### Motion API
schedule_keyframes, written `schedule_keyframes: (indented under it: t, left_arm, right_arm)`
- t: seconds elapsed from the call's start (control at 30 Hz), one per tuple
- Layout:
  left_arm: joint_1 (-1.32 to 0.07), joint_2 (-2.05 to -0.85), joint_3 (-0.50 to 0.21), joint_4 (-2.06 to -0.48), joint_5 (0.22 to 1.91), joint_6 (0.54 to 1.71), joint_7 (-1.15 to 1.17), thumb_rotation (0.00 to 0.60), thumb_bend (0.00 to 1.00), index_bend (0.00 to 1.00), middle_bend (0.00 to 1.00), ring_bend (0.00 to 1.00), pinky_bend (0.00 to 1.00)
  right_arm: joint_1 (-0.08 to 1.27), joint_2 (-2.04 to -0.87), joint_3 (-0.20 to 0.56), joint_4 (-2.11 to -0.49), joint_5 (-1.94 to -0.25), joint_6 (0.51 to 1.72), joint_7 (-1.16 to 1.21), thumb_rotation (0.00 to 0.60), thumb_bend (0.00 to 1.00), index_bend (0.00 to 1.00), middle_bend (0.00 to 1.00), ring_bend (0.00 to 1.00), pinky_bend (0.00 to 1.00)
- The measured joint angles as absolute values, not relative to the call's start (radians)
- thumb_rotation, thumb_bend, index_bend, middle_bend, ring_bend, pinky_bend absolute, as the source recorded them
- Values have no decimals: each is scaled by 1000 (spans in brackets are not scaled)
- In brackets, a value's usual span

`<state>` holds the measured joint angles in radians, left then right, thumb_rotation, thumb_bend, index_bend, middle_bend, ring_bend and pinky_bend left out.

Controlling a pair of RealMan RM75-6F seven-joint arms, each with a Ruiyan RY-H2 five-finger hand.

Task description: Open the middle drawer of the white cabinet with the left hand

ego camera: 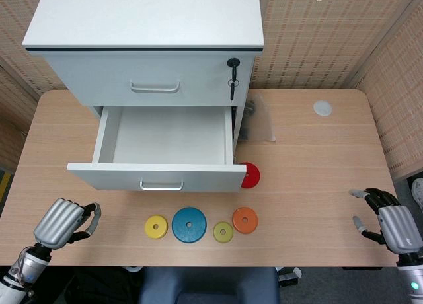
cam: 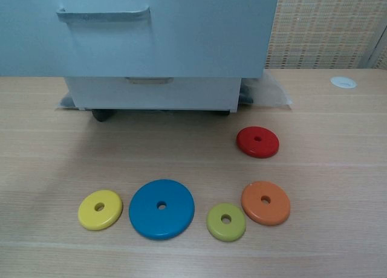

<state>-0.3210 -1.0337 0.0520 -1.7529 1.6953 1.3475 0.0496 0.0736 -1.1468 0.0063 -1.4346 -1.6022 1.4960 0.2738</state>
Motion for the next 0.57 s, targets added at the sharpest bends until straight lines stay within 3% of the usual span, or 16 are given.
schedule_keyframes:
  t: [0.33,0.57]
  left_arm:
    - [-196,-1206,36,-1623,1548,1436,244,600,549,741,970,942,1000]
    - [-124,-1261,10,-1579,1464,1502,297,600,549,741,970,942,1000]
  right_arm:
    - [88,-1148,6,-1428,-1600,1473,280,600,326,249,325,201,207]
    - [99,-1154,5,-1421,-1601,1459,285,600,326,249,325,201,207]
